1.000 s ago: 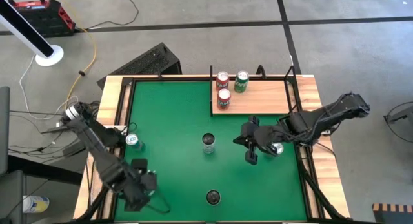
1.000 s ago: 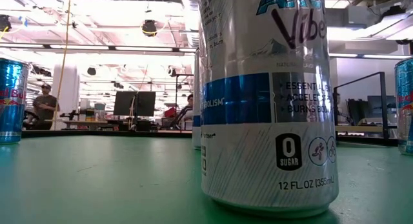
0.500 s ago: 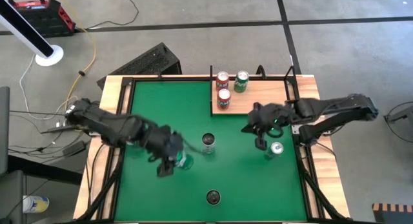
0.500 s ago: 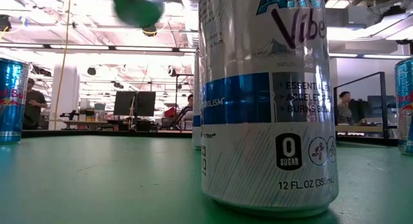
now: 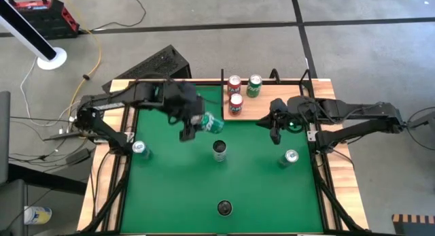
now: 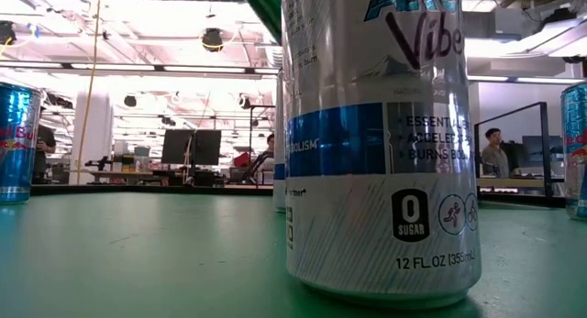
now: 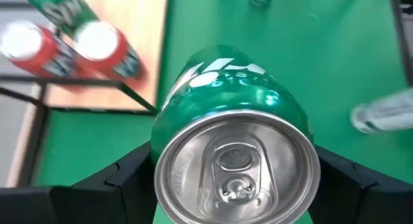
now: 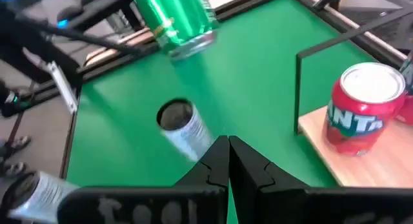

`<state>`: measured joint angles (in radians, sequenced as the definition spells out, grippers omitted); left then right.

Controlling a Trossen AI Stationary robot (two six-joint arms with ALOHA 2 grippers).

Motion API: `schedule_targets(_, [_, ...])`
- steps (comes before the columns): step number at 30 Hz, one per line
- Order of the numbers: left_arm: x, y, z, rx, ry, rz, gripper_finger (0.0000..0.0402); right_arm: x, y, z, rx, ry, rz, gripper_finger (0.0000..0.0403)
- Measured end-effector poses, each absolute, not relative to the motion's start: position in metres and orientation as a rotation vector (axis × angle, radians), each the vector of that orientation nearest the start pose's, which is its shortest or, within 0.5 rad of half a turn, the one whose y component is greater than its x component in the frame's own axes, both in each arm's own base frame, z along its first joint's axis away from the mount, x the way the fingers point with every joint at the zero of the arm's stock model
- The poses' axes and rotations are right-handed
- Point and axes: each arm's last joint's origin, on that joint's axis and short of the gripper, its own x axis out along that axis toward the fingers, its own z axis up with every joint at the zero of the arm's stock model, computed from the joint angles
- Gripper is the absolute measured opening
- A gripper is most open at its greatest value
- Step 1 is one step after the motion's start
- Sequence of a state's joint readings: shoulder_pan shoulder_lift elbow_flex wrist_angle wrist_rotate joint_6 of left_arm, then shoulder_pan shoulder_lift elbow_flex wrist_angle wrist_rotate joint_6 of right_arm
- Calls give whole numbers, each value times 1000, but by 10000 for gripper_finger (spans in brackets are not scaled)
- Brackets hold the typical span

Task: Place canned beverage on shelf
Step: Put the green soda can on the shelf aligned with the other green soda can

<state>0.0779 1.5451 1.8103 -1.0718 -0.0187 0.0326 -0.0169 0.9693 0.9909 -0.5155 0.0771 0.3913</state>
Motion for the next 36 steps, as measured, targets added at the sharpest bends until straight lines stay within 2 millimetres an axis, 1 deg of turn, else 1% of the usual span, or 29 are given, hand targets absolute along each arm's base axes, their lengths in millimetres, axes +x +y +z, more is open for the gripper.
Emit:
schedule_targets(2, [304,36,419,29,789,70,277,205,-8,341,373,437,-196,37])
schedule_targets(5, [307,50,418,48,769,49,277,216,-12,343,378,376,-211,45])
schedule_targets(7, [310,56,416,47,768,42,277,222,-13,345,366,339,-191,49])
schedule_targets(10, [314,63,413,65,767,42,277,230,-17,349,273,310,-144,53])
schedule_targets(12, [316,67,412,63,758,55,277,234,-24,352,229,308,-173,53])
schedule_targets(14, [320,71,410,59,749,64,277,238,-32,357,221,294,-213,53])
schedule_targets(17, [322,75,410,35,739,93,277,236,-43,367,198,269,-244,53])
schedule_targets(19, [324,76,409,23,729,108,277,234,-46,374,134,250,-232,54])
schedule_targets(22, [327,78,410,6,699,129,277,232,-52,377,59,250,-241,54])
schedule_targets(25, [328,78,411,-4,691,137,277,229,-63,385,63,241,-211,61])
schedule_targets(27, [329,79,412,-1,673,151,277,229,-72,387,113,256,-129,79])
schedule_targets(29, [329,79,413,-1,668,167,277,232,-82,381,162,300,-51,110])
schedule_targets(32, [329,80,413,0,668,173,277,239,-92,373,185,339,-6,173])
schedule_targets(36, [329,80,413,-12,666,192,277,246,-102,367,188,361,4,263])
